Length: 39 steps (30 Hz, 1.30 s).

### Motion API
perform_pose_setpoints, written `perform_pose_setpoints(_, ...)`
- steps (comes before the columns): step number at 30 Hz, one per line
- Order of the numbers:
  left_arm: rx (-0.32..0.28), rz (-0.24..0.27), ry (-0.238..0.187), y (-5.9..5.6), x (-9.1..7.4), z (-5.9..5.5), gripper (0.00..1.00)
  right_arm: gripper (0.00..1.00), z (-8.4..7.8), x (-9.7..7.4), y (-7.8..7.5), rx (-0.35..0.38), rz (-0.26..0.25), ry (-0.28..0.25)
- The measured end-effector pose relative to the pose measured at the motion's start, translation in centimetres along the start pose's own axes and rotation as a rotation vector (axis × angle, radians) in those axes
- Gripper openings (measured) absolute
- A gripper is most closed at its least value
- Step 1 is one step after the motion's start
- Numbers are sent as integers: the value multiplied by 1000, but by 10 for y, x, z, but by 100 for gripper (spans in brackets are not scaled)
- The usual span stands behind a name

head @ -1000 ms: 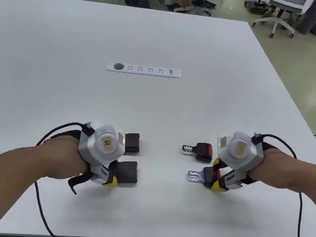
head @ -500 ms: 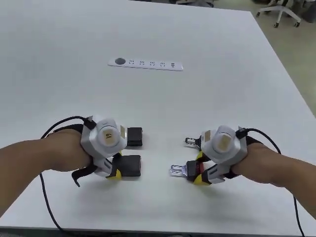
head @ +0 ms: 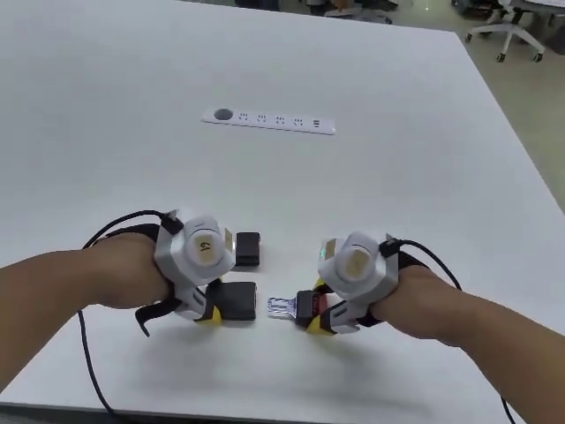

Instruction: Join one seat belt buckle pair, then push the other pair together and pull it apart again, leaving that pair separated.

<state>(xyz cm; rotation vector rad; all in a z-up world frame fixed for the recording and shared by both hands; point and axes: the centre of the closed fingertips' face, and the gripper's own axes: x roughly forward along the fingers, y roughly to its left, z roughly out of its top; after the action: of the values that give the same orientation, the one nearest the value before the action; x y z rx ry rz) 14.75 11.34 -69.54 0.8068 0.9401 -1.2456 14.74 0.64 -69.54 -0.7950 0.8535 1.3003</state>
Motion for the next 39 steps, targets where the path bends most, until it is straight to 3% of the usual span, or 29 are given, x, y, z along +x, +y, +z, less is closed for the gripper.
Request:
perform_pose_setpoints(19,6,-7,12,1,0,-2,33,34,21,7,-2,-40,-15,5)
perform_pose_setpoints(39,79,-38,2,1,1,-1,32,33,31,15,1,-37,9,-27)
